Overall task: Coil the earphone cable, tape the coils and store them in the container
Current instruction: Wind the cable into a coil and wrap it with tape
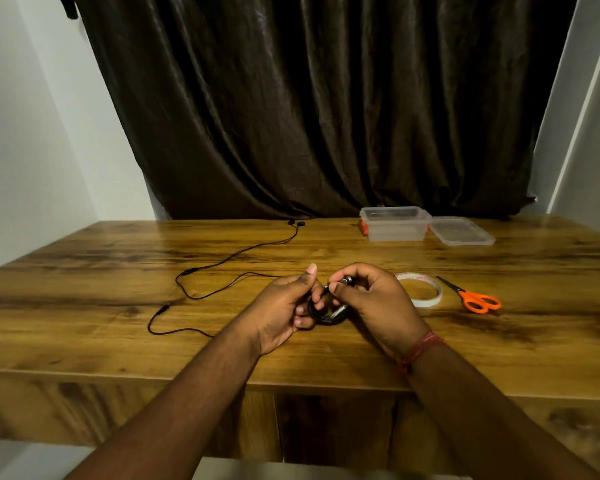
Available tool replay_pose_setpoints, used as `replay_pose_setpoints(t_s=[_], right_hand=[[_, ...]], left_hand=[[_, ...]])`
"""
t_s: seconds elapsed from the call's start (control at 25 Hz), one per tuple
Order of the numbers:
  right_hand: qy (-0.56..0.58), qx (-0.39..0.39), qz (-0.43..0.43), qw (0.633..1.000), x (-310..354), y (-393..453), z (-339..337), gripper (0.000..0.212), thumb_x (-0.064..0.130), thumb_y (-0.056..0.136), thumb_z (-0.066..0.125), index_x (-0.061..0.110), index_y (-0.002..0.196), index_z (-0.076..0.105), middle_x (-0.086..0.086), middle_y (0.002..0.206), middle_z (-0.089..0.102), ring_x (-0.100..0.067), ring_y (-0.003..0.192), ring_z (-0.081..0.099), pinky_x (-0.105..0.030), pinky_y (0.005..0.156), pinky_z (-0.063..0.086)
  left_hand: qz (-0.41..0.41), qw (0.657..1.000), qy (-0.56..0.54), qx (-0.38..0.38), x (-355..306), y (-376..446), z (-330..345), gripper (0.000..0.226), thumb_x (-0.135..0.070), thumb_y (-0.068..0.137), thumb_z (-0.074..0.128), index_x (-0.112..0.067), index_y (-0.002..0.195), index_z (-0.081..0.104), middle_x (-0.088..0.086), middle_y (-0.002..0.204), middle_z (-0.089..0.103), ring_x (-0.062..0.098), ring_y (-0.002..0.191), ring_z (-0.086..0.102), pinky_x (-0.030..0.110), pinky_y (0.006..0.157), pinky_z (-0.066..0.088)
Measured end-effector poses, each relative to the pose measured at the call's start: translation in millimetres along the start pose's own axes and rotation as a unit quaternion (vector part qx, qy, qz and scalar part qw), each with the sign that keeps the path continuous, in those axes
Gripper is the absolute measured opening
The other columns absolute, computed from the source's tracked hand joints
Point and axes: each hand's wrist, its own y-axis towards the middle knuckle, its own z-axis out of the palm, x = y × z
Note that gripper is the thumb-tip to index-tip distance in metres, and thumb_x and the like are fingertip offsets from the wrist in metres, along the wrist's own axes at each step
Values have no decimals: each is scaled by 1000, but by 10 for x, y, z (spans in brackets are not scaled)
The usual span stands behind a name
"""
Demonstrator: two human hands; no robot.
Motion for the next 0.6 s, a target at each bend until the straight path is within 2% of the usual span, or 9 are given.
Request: replay_pose_setpoints(t_s=[0.12, 0.32, 0.6], right_hand=[[-22, -10, -6, 1000, 10, -5, 8, 10, 3, 87, 69, 13, 85, 71, -13, 82, 72, -23, 79, 68, -45, 82, 55], [-56, -20, -18, 998, 4, 4, 0, 10, 5, 87, 67, 14, 83, 70, -15, 84, 72, -36, 88, 69, -55, 87, 55], [-60, 3, -24, 998, 2, -3, 1, 10, 6, 87, 70, 16, 85, 71, -5, 80, 73, -16, 79, 68, -41, 79, 55]], left_hand=[[1, 1000, -2, -7, 14, 10, -3, 48, -39, 99, 47, -13, 61, 58, 3, 62, 53, 9, 53, 26, 17, 44, 23], [-1, 1000, 9, -10, 33, 24, -17, 45, -40, 97, 51, -15, 60, 60, 6, 65, 57, 7, 50, 30, 15, 41, 26], [4, 1000, 18, -10, 56, 43, -33, 44, -46, 92, 53, -17, 60, 63, 2, 62, 54, 7, 51, 33, 15, 42, 28]])
